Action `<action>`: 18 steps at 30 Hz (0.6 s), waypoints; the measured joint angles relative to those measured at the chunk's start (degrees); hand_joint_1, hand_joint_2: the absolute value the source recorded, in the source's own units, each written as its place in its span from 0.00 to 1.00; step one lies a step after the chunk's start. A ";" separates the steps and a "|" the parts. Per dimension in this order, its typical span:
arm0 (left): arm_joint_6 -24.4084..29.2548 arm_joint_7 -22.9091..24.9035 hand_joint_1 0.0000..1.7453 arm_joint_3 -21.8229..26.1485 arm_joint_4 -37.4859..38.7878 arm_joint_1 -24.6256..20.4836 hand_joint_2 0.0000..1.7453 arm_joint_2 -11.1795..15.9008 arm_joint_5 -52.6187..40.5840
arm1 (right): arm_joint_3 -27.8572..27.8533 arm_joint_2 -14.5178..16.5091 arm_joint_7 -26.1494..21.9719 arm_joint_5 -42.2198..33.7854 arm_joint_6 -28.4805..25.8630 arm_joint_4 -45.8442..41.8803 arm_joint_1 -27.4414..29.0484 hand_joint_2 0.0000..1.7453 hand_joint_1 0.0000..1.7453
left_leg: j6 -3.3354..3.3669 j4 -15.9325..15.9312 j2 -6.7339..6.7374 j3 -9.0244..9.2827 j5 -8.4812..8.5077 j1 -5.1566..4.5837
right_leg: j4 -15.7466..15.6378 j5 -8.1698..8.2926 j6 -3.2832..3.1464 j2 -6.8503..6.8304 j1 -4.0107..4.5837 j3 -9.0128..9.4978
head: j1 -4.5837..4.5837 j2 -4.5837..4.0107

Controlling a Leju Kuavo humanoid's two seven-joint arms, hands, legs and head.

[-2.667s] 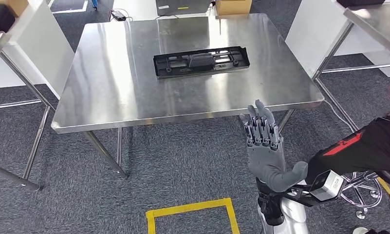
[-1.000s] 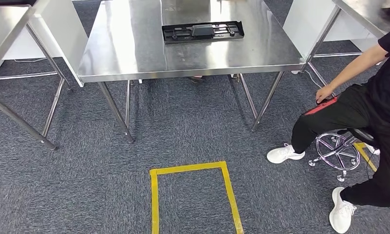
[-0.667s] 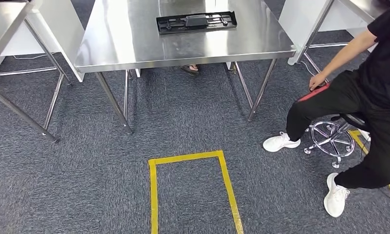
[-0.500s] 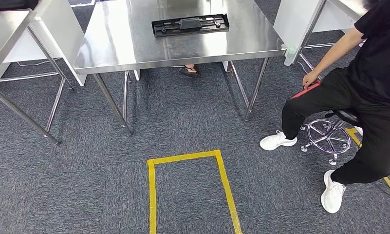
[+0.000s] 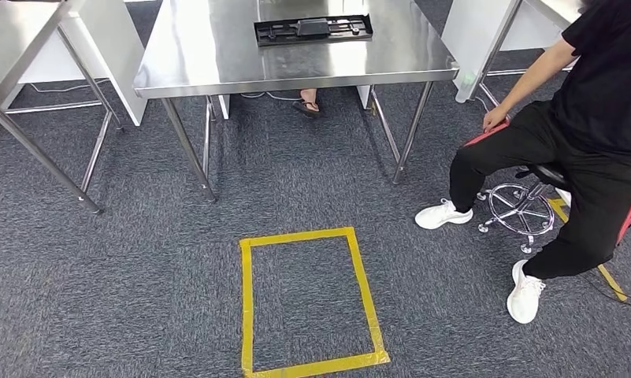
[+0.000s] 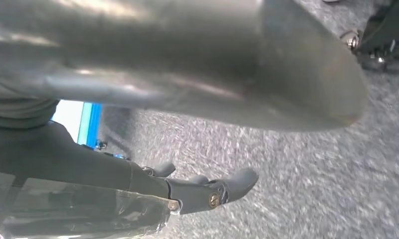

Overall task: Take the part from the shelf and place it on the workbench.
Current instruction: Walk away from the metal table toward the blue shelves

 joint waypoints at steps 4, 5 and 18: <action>-0.52 -0.41 0.00 -0.04 0.02 0.06 0.00 -0.02 -0.56 | 0.01 -0.24 0.02 -0.08 -0.01 0.05 0.12 0.00 0.00 | 0.07 0.08 0.35 -3.32 2.71 -0.02 | 11.86 -6.23 0.38 0.14 -0.50 -2.47 | 0.16 0.00; -0.59 -0.42 0.00 -0.05 0.02 0.08 0.00 -0.07 -0.72 | 0.01 -0.28 0.02 -0.10 -0.04 0.06 0.13 0.00 0.00 | -0.13 0.19 0.48 -4.17 3.33 0.02 | 12.66 -5.09 1.25 0.14 -0.64 -1.75 | 0.18 0.00; -0.50 -0.08 0.00 -0.43 0.04 -0.01 0.00 0.20 -1.19 | -0.01 -0.19 -0.05 -0.03 -0.20 0.16 0.21 0.00 0.00 | -3.43 15.80 0.15 -12.21 -3.94 0.58 | -5.02 -2.46 -2.11 -0.12 -0.60 8.61 | 0.12 0.00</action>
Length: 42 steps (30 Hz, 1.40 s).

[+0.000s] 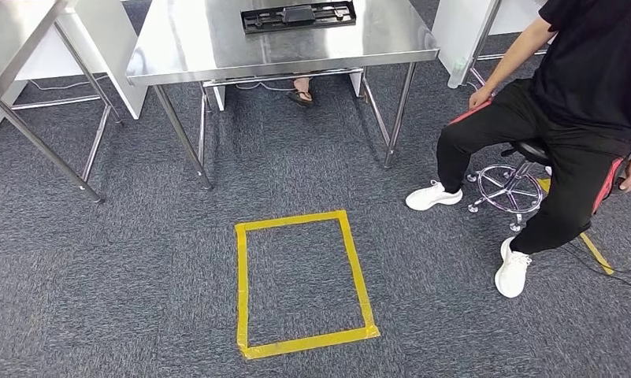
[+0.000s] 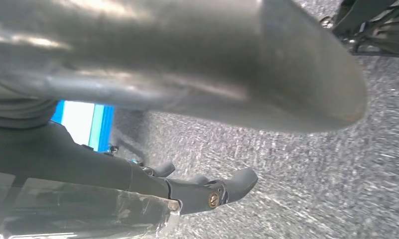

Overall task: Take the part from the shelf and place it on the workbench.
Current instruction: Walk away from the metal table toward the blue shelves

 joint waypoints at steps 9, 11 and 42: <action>0.28 0.34 0.00 -0.07 0.00 0.00 0.00 0.26 0.04 | 0.00 0.15 0.00 0.39 -0.02 0.11 0.08 0.00 0.00 | 1.43 -14.31 -0.34 10.66 5.07 -0.60 | 0.77 0.98 0.99 0.03 1.19 -1.28 | 0.13 0.00; 0.43 0.36 0.00 -0.08 0.00 0.08 0.00 0.19 0.09 | 0.01 0.14 -0.03 0.50 -0.02 0.13 0.00 0.00 0.00 | 1.15 -14.66 -0.31 10.50 5.08 -0.92 | 0.93 1.00 1.22 0.01 1.32 -1.80 | 0.17 0.00; 1.42 0.43 0.00 -0.41 0.00 -0.08 0.00 -0.44 -0.50 | -0.03 0.12 -0.30 0.54 -0.02 0.25 0.26 0.00 0.00 | 0.80 -10.95 2.96 7.58 3.64 -0.80 | 0.64 1.86 1.23 -0.57 -0.38 -2.23 | 0.36 0.00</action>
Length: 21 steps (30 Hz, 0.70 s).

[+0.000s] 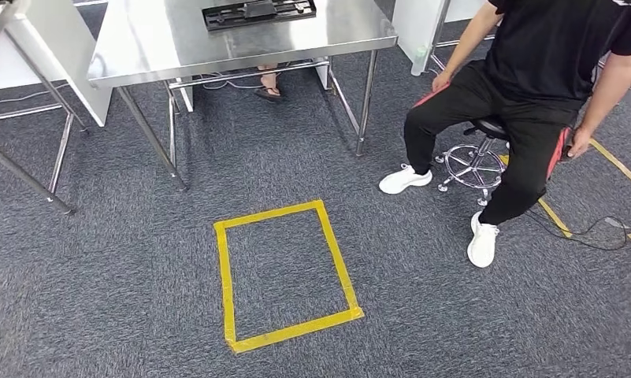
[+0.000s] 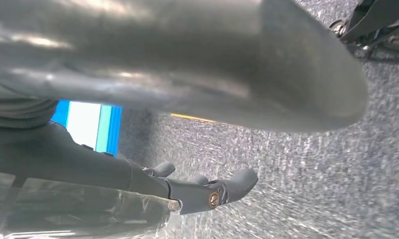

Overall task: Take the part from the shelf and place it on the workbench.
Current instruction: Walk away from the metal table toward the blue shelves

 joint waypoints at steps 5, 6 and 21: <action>0.54 0.36 0.00 0.01 0.01 0.58 0.00 -0.03 -0.02 | -0.01 0.09 0.03 0.22 0.41 0.05 0.12 0.00 0.00 | -0.47 12.72 -3.31 -5.36 -5.33 0.25 | 0.16 0.50 -0.77 3.27 0.47 -0.56 | -0.07 0.00; 0.61 0.41 0.00 0.01 0.01 0.62 0.00 -0.03 -0.04 | -0.01 0.09 0.05 0.19 0.46 0.07 0.15 0.00 0.00 | -0.29 10.33 -3.55 -4.15 -3.51 0.25 | 0.20 0.50 -0.76 4.02 0.53 -0.49 | -0.07 0.00; 1.28 1.39 0.00 -0.01 0.02 0.78 0.00 -0.40 -0.38 | 0.00 0.53 0.45 0.91 0.57 0.20 0.16 0.00 0.00 | 2.56 -4.85 -0.49 2.38 2.66 0.19 | 14.44 -4.75 2.07 1.37 0.41 -8.64 | 0.46 0.00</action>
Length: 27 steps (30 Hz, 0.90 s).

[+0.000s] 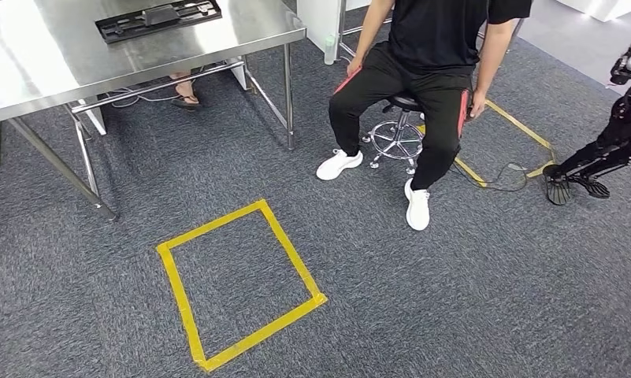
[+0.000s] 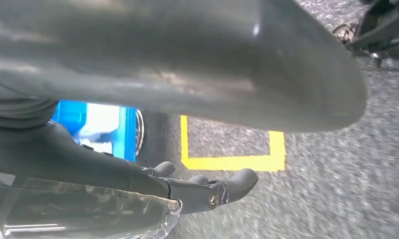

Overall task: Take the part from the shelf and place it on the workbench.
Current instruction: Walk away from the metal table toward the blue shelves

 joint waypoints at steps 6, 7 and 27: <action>0.24 0.32 0.00 -0.18 0.03 -0.10 0.00 -0.28 -0.89 | 0.00 -0.14 0.98 0.72 0.50 0.02 -0.11 0.00 0.00 | -1.78 0.28 3.43 1.02 -0.81 -0.41 | -14.78 5.02 -0.24 -3.90 0.27 8.03 | -0.11 0.00; 0.17 0.21 0.00 -0.30 0.03 -0.15 0.00 -0.35 -0.96 | 0.00 -0.14 1.25 0.78 0.56 0.04 -0.11 0.00 0.00 | -2.17 0.33 3.57 1.14 -0.94 -0.23 | -14.83 5.18 -0.73 -3.26 -0.03 8.07 | -0.15 0.00; -0.34 1.86 0.00 -2.08 0.42 0.13 0.00 -1.04 -3.42 | -0.54 0.33 3.02 -0.43 -0.65 0.24 -0.35 0.00 0.00 | -0.05 0.76 -2.29 -0.12 -0.46 0.36 | -2.42 0.54 -0.75 1.14 0.21 0.19 | -0.01 0.00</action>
